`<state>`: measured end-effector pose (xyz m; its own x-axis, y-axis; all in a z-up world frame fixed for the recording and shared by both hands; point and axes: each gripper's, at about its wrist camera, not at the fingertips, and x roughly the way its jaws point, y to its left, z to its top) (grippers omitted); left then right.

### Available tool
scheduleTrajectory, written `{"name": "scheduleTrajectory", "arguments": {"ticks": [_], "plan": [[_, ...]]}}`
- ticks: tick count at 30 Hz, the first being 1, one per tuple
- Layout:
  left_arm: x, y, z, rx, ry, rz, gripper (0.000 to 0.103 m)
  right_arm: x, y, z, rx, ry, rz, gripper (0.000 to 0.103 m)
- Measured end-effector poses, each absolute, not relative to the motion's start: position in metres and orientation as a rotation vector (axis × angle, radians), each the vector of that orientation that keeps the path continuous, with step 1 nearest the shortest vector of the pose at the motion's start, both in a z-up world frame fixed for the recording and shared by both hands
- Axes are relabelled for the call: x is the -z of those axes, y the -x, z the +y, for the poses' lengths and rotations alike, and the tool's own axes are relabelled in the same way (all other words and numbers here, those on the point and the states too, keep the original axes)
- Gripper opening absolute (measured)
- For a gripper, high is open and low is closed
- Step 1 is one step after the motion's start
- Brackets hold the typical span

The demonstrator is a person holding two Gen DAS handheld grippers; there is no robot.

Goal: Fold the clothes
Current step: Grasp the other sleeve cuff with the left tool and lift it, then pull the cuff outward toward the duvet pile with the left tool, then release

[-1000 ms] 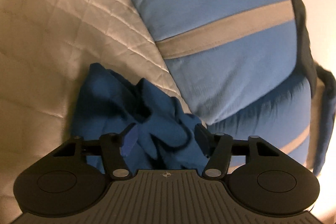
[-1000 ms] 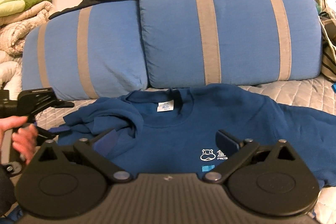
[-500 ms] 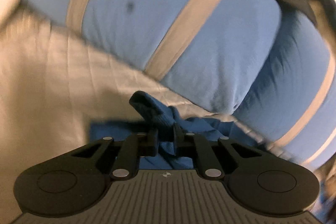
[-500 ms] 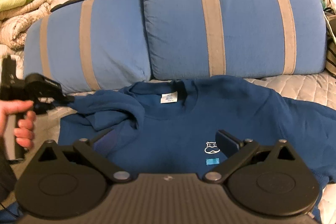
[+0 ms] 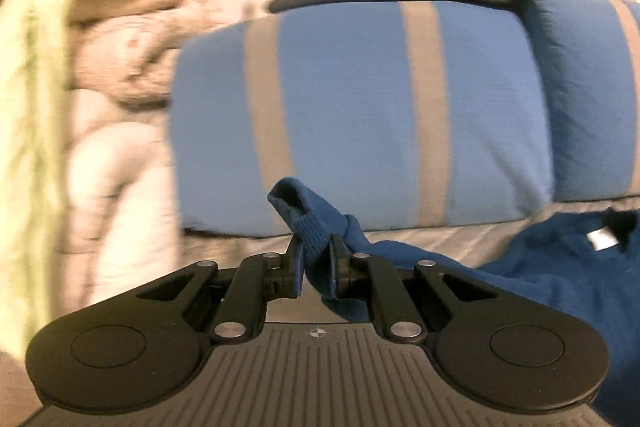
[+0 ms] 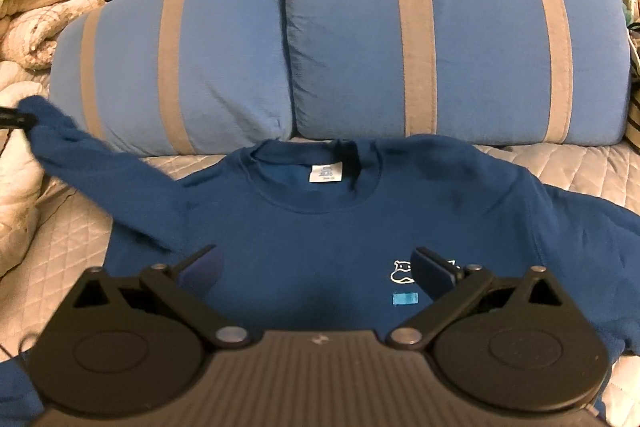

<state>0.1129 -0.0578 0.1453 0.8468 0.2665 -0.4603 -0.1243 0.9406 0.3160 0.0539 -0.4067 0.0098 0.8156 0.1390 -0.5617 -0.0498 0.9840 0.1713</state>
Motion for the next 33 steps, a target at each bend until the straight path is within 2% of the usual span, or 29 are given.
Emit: {"name": "scheduleTrajectory", "arguments": {"ticks": [17, 33], "plan": [[-0.121, -0.007, 0.122, -0.586, -0.144, 0.619, 0.012, -0.015, -0.049, -0.408, -0.197, -0.217, 0.606, 0.103], [-0.101, 0.026, 0.160, -0.648, -0.079, 0.621, 0.012, -0.007, -0.053, -0.409, -0.159, -0.222, 0.658, 0.103]]}}
